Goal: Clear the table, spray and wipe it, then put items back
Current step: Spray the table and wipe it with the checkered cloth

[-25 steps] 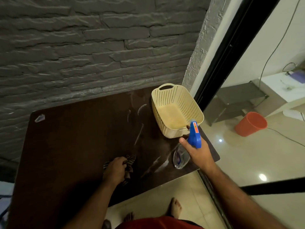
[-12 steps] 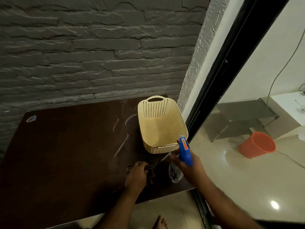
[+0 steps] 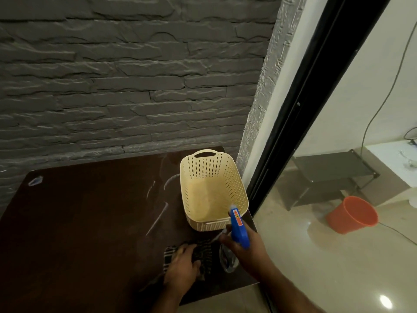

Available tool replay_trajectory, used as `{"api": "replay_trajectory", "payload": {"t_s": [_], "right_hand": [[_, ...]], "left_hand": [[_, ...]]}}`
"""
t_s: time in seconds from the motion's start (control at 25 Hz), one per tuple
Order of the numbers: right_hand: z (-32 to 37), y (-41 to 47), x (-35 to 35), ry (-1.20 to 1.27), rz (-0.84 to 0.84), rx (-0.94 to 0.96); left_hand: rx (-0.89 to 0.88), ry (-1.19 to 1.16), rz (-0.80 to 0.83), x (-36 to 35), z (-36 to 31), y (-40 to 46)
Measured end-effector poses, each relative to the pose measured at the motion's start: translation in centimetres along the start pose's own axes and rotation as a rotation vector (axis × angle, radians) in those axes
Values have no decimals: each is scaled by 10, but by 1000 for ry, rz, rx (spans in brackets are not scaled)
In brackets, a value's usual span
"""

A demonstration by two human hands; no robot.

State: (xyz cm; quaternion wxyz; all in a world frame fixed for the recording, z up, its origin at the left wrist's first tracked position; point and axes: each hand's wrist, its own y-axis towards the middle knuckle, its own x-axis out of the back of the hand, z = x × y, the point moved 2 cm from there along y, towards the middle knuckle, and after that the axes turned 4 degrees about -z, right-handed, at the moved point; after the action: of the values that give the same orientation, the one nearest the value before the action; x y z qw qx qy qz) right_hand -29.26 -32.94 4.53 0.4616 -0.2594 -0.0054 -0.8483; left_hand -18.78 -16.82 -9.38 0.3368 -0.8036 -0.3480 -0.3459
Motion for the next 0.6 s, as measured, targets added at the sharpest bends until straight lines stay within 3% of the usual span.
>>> {"api": "replay_trajectory", "payload": {"t_s": [0.28, 0.52, 0.6], "right_hand": [[-8, -2, 15, -108, 61, -89], [9, -15, 46, -186, 385, -157], [8, -5, 60, -209, 342, -190]], "left_hand": [[-15, -80, 19, 21, 10, 19], [-47, -165, 47, 52, 21, 40], [-33, -229, 42, 64, 19, 47]]}}
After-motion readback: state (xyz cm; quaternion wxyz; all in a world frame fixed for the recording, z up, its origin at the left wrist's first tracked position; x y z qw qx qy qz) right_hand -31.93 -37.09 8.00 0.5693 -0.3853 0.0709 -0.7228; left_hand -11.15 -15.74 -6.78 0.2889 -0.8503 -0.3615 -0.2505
